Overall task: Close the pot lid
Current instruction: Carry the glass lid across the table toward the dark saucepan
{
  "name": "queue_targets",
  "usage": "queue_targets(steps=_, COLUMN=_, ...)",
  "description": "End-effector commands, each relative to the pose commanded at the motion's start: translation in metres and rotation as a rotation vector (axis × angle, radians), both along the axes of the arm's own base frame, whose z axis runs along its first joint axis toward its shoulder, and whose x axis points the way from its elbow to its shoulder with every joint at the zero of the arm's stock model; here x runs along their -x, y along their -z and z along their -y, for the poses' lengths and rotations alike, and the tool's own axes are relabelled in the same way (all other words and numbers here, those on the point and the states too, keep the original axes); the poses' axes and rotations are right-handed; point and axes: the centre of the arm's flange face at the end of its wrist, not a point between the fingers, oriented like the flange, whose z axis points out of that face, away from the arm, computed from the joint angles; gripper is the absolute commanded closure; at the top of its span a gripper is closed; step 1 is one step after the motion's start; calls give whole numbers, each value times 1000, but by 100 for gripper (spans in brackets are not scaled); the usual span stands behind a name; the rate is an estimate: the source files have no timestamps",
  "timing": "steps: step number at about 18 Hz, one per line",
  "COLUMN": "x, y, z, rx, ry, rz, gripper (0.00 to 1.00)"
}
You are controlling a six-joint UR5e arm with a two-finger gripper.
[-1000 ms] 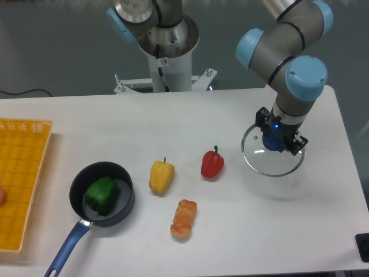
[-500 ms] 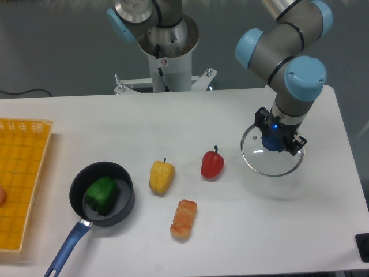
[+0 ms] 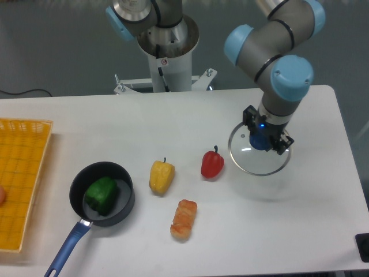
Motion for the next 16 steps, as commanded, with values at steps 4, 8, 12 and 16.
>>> queue_targets(steps=4, x=-27, y=-1, z=-28, rx=-2, ry=-9, rz=-2, gripper=38)
queue_targets(steps=8, x=-46, y=-8, z=-47, rx=-59, ry=-19, rz=20, gripper=38)
queue_targets(steps=12, x=-64, y=-15, z=-58, rx=-97, ry=-11, rz=35, gripper=38)
queue_targets(steps=16, x=-83, y=-14, z=-67, rx=-118, ry=-19, rz=50, gripper=38)
